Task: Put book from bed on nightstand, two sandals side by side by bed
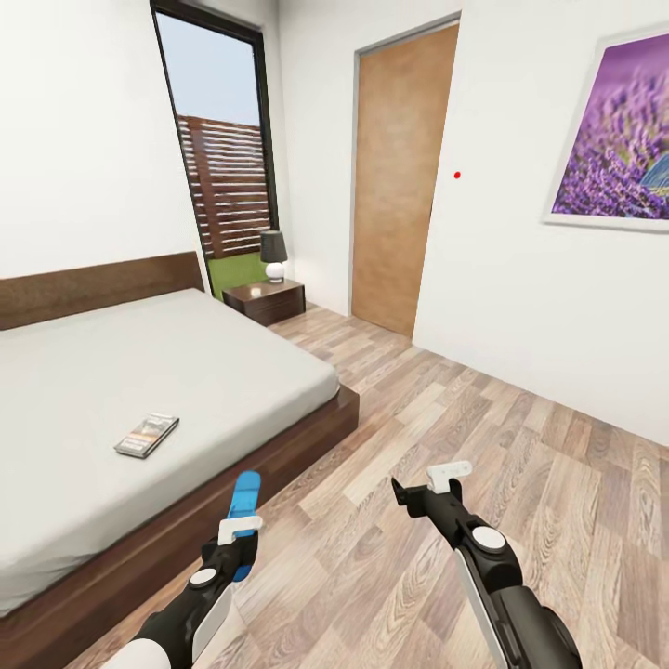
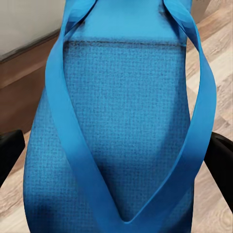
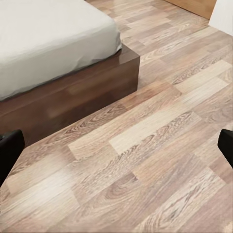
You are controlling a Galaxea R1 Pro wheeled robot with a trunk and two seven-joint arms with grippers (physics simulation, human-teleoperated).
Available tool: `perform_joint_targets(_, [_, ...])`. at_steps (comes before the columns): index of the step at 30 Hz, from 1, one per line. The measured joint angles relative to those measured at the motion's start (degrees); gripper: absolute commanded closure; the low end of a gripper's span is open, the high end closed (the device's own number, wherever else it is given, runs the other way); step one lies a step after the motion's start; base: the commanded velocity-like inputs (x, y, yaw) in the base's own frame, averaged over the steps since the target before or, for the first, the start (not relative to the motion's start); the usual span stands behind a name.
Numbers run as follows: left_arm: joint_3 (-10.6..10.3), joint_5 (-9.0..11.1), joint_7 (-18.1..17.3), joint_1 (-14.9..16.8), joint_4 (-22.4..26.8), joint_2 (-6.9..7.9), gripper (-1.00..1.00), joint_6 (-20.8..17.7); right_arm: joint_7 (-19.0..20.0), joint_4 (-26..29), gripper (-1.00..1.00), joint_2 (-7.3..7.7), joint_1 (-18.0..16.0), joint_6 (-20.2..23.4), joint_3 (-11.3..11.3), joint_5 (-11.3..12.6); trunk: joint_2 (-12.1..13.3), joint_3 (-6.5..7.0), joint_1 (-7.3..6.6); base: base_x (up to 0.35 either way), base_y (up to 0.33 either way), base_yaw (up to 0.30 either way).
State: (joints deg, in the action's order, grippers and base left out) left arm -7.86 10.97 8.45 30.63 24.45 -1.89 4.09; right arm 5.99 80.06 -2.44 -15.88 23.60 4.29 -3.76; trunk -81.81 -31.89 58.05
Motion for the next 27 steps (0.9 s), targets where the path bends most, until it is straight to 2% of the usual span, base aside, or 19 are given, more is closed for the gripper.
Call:
perform_joint_targets(11, [0.0,0.1,0.0,0.2,-1.0,0.0,1.0,0.0,-0.1,-3.6,-1.0,-0.24,0.0,0.0,0.2,0.1,4.4,1.97,-2.42,0.0,0.0,0.0])
perform_joint_targets(18, [-0.1,0.1,0.0,0.5,-3.4,0.01,1.0,0.1,-2.0,-10.5,-1.0,-0.01,0.0,-1.2,-0.6,0.1,7.2,3.23,-3.95,0.0,0.0,0.0])
perform_joint_targets(21, [0.0,0.1,0.0,0.5,-3.8,0.01,1.0,0.1,-2.5,-17.7,-1.0,0.17,0.0,-6.7,-3.2,0.1,8.4,3.77,-4.61,0.0,0.0,0.0])
perform_joint_targets(22, [0.0,0.1,0.0,0.5,-4.2,0.02,1.0,0.1,-2.7,-22.2,-1.0,0.3,0.0,-10.1,-5.0,0.1,8.8,3.94,-4.83,0.0,0.0,0.0])
perform_joint_targets(24, [0.0,0.1,0.0,0.5,-4.6,0.01,1.0,0.1,-2.9,-26.4,-1.0,0.44,0.0,-12.9,-7.0,0.0,9.6,4.31,-5.27,0.0,0.0,0.0])
perform_joint_targets(25, [0.0,0.1,0.0,0.5,-5.2,0.02,1.0,0.1,-2.9,-29.5,-1.0,0.54,0.0,-14.8,-8.6,-0.1,10.0,4.48,-5.49,0.0,0.0,0.0])
perform_joint_targets(27, [0.0,0.1,0.0,0.5,-5.5,0.02,1.0,0.2,-2.9,-30.9,-1.0,0.58,0.0,-15.5,-9.2,-0.1,10.8,4.85,-5.93,0.0,0.0,0.0])
